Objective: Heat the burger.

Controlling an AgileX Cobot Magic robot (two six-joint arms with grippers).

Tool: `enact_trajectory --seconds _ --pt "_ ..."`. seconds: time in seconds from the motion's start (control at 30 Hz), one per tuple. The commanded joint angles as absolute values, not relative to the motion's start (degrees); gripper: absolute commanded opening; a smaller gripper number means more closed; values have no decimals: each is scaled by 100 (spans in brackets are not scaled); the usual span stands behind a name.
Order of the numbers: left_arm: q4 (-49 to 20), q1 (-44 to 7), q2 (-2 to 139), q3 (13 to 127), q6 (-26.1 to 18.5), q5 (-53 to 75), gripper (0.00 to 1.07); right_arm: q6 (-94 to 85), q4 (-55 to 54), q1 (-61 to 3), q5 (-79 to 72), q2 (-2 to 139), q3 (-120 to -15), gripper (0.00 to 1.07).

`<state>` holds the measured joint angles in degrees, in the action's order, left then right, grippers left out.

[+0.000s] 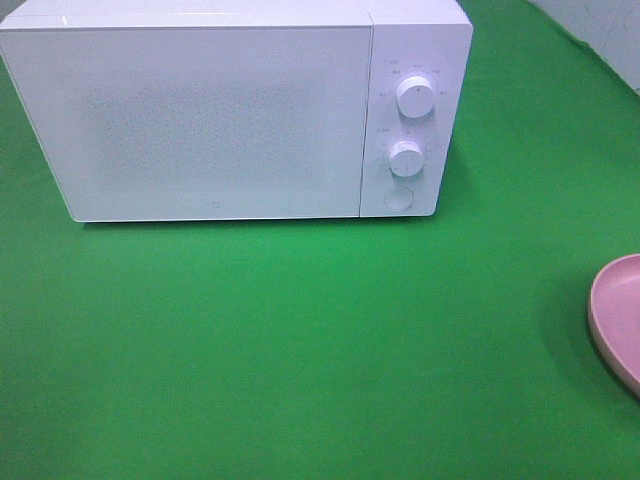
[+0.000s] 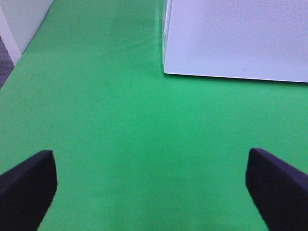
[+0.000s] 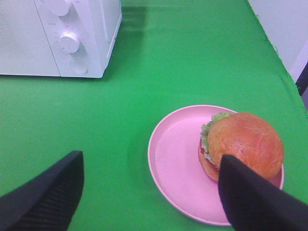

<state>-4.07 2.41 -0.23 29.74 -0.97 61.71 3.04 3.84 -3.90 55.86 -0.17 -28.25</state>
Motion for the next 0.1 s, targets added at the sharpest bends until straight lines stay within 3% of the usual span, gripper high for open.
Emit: enact_trajectory --seconds 0.03,0.1 --pt "-435 275 -160 2951 -103 6119 100 269 384 -350 5495 -178 -2813 75" --pt "-435 275 -160 2951 -103 6119 100 269 384 -350 5495 -178 -2813 75"
